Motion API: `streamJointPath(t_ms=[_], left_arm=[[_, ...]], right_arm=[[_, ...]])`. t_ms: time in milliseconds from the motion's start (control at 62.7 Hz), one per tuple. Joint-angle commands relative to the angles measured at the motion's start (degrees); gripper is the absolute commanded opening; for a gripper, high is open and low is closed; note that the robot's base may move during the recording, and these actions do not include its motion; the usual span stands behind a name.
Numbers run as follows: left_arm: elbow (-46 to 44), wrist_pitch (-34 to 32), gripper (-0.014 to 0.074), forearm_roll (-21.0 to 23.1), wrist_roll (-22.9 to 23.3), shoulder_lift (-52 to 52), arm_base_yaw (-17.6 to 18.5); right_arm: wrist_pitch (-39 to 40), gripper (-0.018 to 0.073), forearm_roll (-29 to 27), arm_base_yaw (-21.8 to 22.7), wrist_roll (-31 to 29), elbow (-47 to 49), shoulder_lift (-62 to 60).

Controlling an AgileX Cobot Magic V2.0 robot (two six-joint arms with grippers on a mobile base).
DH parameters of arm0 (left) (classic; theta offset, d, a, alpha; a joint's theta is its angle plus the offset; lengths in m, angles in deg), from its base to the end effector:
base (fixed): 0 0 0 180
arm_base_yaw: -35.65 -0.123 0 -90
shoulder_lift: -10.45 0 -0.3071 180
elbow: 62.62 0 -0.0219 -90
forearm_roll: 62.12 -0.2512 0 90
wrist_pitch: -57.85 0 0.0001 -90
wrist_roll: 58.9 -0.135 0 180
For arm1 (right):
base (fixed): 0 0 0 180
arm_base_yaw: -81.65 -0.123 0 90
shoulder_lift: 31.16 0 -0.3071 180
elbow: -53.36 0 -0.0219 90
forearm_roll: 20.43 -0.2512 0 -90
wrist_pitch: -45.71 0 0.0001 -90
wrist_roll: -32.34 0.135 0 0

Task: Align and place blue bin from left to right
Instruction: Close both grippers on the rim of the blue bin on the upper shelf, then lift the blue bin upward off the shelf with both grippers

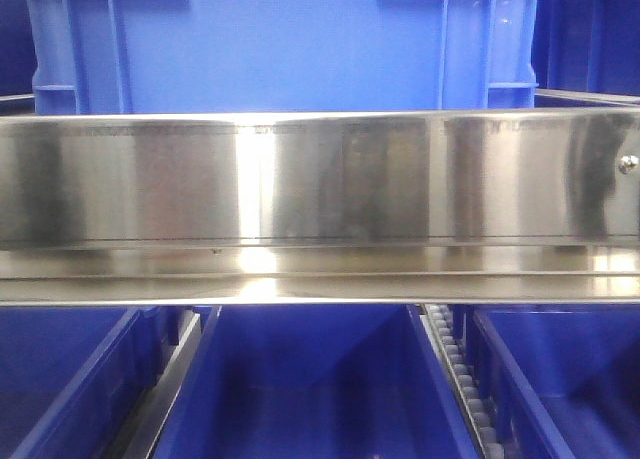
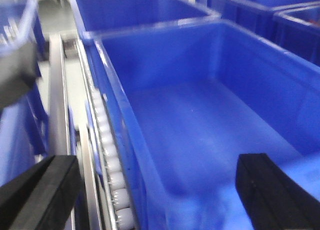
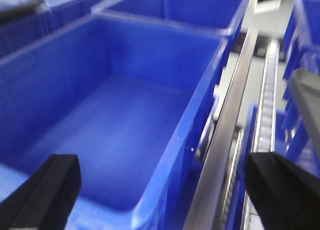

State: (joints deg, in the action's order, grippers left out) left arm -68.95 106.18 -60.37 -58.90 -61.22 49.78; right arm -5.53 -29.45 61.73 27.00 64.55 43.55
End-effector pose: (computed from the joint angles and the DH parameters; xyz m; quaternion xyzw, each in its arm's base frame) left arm 0.2380 -0.0631 0.4850 0.1007 0.8309 -0.0823 0.5410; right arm 0.2351 0.1028 0.4954 -0.1754 0.8212 0.1457 0.5231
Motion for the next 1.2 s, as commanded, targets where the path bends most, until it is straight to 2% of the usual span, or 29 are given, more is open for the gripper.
streamJointPath(t_ms=[0, 160, 239, 351, 479, 590, 718, 1021, 1181], left_arm=[[-7.3, 3.8, 0.0525, -3.3, 5.3, -5.9, 0.4], [-20.9, 16.7, 0.0525, -8.7, 10.8, -16.8, 0.4], [-27.1, 21.3, 0.0525, -9.6, 12.2, -22.2, 0.4], [-35.5, 21.6, 0.0525, -10.7, 12.2, -28.4, 1.6], [-41.6, 21.6, 0.0525, -14.7, 12.6, -33.7, 3.8], [-44.2, 21.6, 0.0525, -16.0, 12.8, -37.1, 5.2], [-44.7, 21.6, 0.0525, -16.0, 15.3, -39.8, 4.9], [-44.7, 21.6, 0.0525, -17.9, 15.4, -45.2, 4.7], [-44.7, 21.6, 0.0525, -15.7, 15.5, -47.2, 3.1]], right_arm=[[-4.8, 0.0549, 2.7, -0.1, 1.8, 7.5, 4.4], [-15.8, 0.0549, 11.1, -0.1, 8.1, 22.4, 14.5], [-18.7, 0.0549, 11.7, -0.1, 9.2, 28.3, 18.9], [-18.7, 0.0549, 11.7, -0.6, 9.3, 34.4, 24.6], [-18.7, 0.0549, 11.7, -0.8, 10.9, 38.1, 29.9], [-18.7, 0.0549, 12.0, -0.8, 10.9, 38.9, 33.2], [-18.7, 0.0549, 12.2, -0.8, 10.9, 38.9, 36.3], [-18.7, 0.0549, 12.5, -0.8, 11.0, 38.9, 41.0], [-18.6, 0.0549, 12.5, -0.8, 11.0, 38.9, 42.5]])
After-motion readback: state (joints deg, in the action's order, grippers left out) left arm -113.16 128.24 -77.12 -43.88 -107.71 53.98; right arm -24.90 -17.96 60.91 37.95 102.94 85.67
